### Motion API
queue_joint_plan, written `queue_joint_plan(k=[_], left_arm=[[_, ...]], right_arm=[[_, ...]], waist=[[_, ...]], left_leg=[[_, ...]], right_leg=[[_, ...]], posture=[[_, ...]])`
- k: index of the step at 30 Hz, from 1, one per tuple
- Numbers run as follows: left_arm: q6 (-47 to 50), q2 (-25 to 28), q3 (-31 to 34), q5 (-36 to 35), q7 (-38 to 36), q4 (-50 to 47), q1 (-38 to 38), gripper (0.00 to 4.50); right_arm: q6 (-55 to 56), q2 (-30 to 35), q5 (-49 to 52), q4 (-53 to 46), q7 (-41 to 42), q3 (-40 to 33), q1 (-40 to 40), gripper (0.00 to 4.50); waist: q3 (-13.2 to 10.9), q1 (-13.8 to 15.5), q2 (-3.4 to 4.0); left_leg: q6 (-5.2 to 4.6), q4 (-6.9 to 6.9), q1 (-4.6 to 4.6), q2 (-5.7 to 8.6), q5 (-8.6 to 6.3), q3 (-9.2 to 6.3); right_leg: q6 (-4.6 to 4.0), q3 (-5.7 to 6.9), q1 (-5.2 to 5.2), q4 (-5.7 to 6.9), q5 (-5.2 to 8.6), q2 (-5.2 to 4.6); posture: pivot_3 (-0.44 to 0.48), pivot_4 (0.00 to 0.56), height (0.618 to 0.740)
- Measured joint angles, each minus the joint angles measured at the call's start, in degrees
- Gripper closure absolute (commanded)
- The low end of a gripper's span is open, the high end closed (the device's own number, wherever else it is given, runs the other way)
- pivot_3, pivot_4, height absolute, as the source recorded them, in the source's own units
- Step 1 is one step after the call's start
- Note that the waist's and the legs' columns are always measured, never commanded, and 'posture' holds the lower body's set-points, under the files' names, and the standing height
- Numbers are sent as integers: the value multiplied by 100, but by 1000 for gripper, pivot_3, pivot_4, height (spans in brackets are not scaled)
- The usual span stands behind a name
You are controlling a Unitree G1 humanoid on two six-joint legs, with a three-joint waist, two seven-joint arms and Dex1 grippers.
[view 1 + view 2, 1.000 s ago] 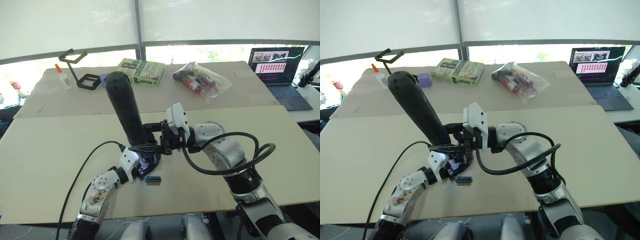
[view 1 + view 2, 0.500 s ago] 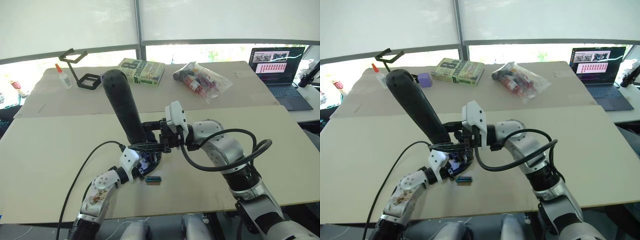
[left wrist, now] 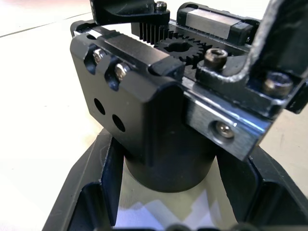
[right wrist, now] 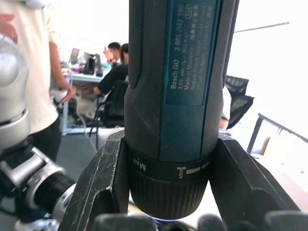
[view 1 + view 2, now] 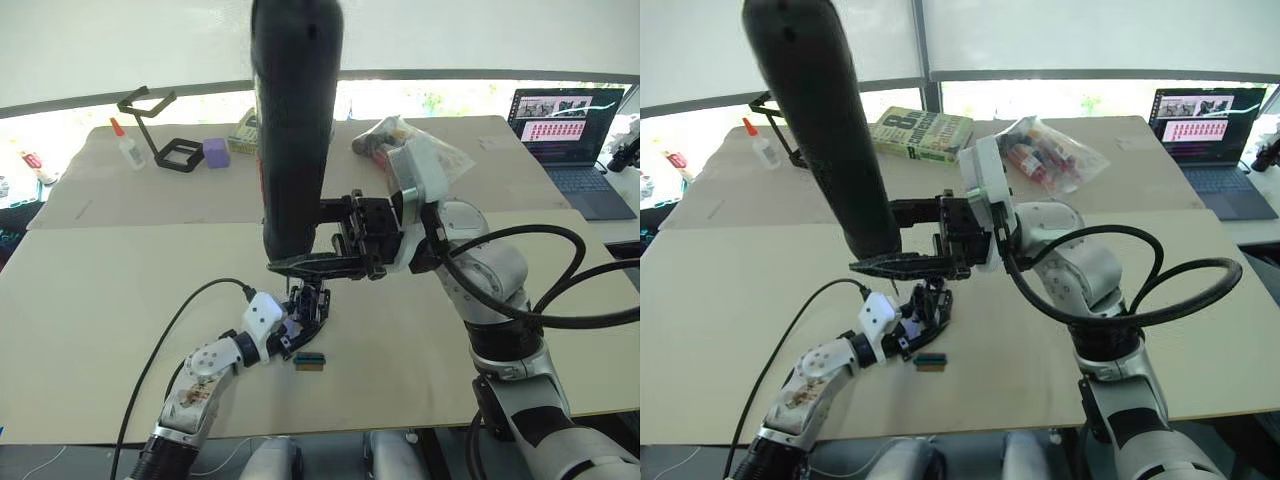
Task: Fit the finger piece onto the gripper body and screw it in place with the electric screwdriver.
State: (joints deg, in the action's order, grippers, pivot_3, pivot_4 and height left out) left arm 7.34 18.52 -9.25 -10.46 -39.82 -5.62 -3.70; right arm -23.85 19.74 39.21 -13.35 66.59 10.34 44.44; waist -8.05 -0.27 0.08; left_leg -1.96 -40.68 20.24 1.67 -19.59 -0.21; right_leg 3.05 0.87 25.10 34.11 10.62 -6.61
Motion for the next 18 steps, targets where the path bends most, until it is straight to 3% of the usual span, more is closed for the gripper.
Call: queue_joint_plan(k=[7,9,12,18], left_arm=[[-96,-82,17,11,167,-31,64,2202],[-118,-76,22,7,169,-45,87,1165],[-186,-78,103,-47,201,-102,197,73],[-275,1,376,-269,152,-168,429,73]], right_arm=[[-179,75,397,-206,-28,-314,-90,2546],[-377,222,687,-459,-51,-464,-90,2546],[-746,557,1128,-918,-151,-676,-91,2546],[-1225,1208,1626,-1224,-472,-1117,-115,2546]], waist=[[-8,-1,-4],[-9,1,-5],[-13,-15,-8],[-21,-37,-16]], left_leg=[[2,-2,0,-5,1,-1],[0,-1,2,-5,0,-1],[-4,0,3,-7,-3,1],[-13,2,5,-10,-8,3]], right_leg=[[-1,0,6,6,-3,2],[-1,-1,6,4,-3,2],[-1,-3,9,-1,-3,1],[-1,-4,11,0,-3,-1]], posture=[[0,150,740],[0,150,740],[0,150,740],[0,150,740]])
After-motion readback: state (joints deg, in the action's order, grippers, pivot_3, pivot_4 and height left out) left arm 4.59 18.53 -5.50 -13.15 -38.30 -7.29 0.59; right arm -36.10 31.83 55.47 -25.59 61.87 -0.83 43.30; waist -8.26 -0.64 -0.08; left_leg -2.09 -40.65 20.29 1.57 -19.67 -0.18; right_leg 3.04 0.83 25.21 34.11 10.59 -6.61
